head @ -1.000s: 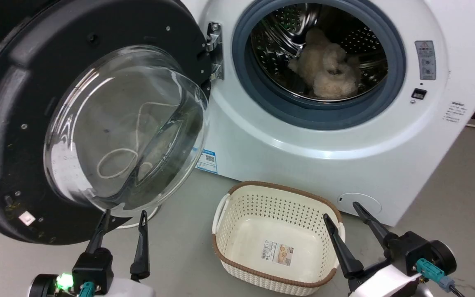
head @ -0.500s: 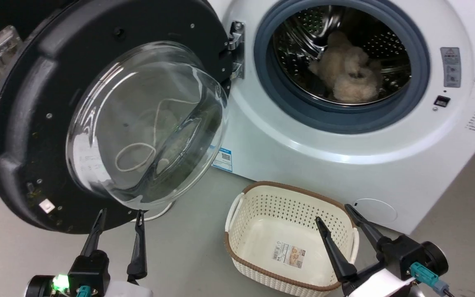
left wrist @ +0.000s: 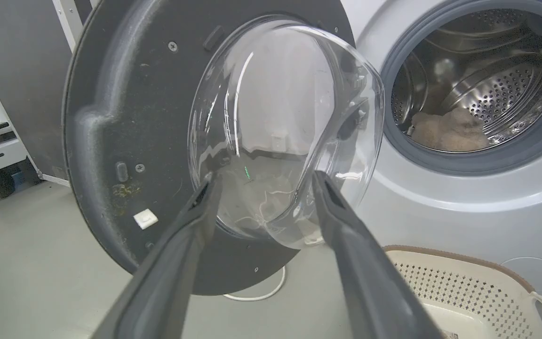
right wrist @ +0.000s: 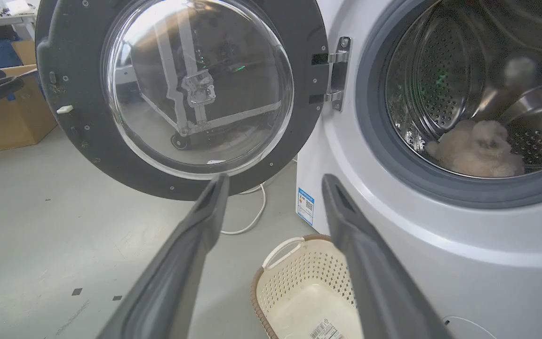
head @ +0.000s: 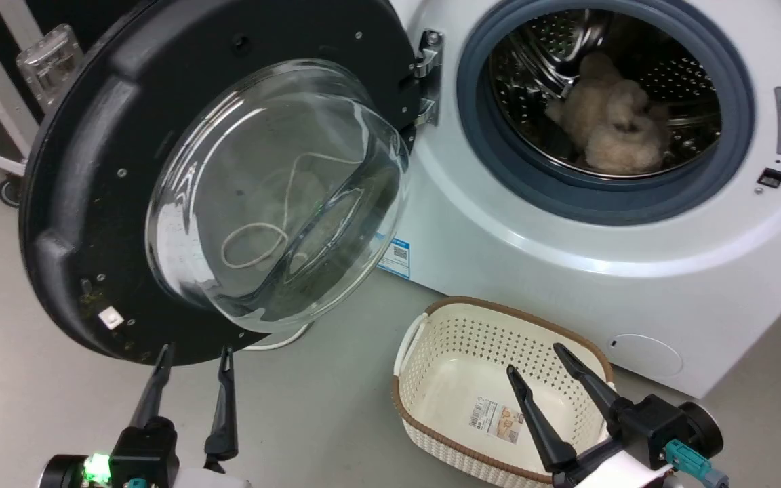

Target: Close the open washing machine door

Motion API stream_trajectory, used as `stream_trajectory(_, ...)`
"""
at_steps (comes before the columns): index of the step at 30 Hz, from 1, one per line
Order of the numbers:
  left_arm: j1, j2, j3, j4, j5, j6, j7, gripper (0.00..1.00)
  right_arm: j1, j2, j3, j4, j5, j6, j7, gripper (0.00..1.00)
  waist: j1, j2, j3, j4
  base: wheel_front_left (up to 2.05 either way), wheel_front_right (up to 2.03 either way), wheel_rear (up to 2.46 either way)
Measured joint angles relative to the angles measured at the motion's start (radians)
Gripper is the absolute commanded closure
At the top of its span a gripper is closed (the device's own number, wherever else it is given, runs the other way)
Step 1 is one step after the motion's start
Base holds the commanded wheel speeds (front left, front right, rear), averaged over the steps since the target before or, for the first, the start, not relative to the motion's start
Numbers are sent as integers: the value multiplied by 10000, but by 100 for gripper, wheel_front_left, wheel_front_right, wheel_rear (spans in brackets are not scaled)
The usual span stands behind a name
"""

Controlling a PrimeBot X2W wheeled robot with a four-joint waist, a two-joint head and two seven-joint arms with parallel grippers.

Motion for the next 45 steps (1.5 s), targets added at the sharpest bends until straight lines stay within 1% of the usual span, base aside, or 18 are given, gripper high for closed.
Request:
stream_trajectory(1, 17, 0, -19, -8, -25, -2, -33, 100, 0, -2, 15, 13, 25, 0, -29, 0, 0, 0, 6, 44, 0, 0, 0)
stream_trajectory(7, 53, -111, 25, -389, -382, -4, -136, 100, 4, -15, 50, 98, 136, 0, -127, 0, 0, 0, 38, 311, 0, 0, 0)
stream_trajectory(11, -181, -176, 548, -1068, -765, -4, -226, 100, 16, -33, -29, 92, 136, 0, -219, 0, 0, 0, 152, 457, 0, 0, 0)
stream_trajectory(13, -490, -288, 915, -1356, -1233, -27, -290, 100, 46, -48, -121, 90, 142, 0, -249, 0, 1, 1, 224, 535, 0, 0, 0)
stream_trajectory(15, -843, -309, 1229, -1473, -1605, -238, -332, 100, 140, -61, -174, 90, 153, 0, -311, 0, 1, 0, 275, 615, 0, 0, 0)
stream_trajectory(17, -1258, -94, 1620, -1448, -1741, -495, -359, 100, 245, -71, -199, 90, 153, 0, -339, 0, 1, 0, 310, 660, 0, 0, 0)
stream_trajectory(19, -1765, 84, 2230, -1346, -2242, -639, -401, 100, 247, -75, -138, 63, 153, 0, -395, 0, 0, 0, 369, 599, 0, 0, 0)
stream_trajectory(21, -2378, 374, 2911, -1055, -2917, -759, -460, 100, 230, -123, -94, 19, 169, 0, -431, 0, 0, 0, 503, 497, 0, 0, 0)
stream_trajectory(23, -3108, 732, 3467, -537, -3829, -1007, -332, 100, 215, -215, -81, 8, 215, 0, -466, 0, 2, 0, 647, 387, 0, 0, 0)
stream_trajectory(26, -4189, 1526, 4042, 405, -4963, -1266, 385, 100, 199, -374, -67, -8, 276, 0, -545, 0, 1, 0, 864, 227, 0, 0, 0)
stream_trajectory(29, -5119, 2171, 4592, 1567, -6065, -1315, 1337, 100, 95, -474, -33, -8, 362, 0, -568, 0, 1, 0, 1081, 68, 0, 0, 0)
stream_trajectory(32, -6025, 2487, 5196, 2876, -7160, -1043, 2272, 100, -16, -533, 42, -13, 430, 0, -644, 0, 2, 0, 1243, -116, 0, 0, 0)
stream_trajectory(34, -6311, 2834, 5252, 3643, -7423, -911, 3032, 100, -28, -554, 79, -15, 500, 0, -646, 0, 1, 0, 1319, -256, 0, 0, 0)
stream_trajectory(36, -6517, 2966, 5417, 4334, -7900, -685, 3814, 100, -30, -573, 107, -12, 543, 0, -646, 0, 1, 0, 1388, -379, 0, 0, 0)
stream_trajectory(38, -6714, 2924, 5620, 4934, -8638, -397, 4823, 100, -36, -598, 130, -8, 593, 0, -646, 0, 1, 0, 1438, -479, 0, 0, 0)
stream_trajectory(40, -6832, 2844, 5758, 5269, -9240, -309, 5616, 100, -39, -637, 134, -6, 593, 0, -646, 0, 1, 0, 1477, -554, 0, 0, 0)
stream_trajectory(41, -6859, 2836, 5808, 5331, -9476, -324, 5908, 100, -42, -646, 134, -4, 593, 0, -644, 0, 2, 0, 1490, -582, 0, 0, 0)
stream_trajectory(45, -6845, 2780, 5912, 5269, -10473, -953, 7074, 100, -46, -662, 113, 8, 608, 0, -646, 0, 1, 0, 1460, -646, 0, 0, 0)
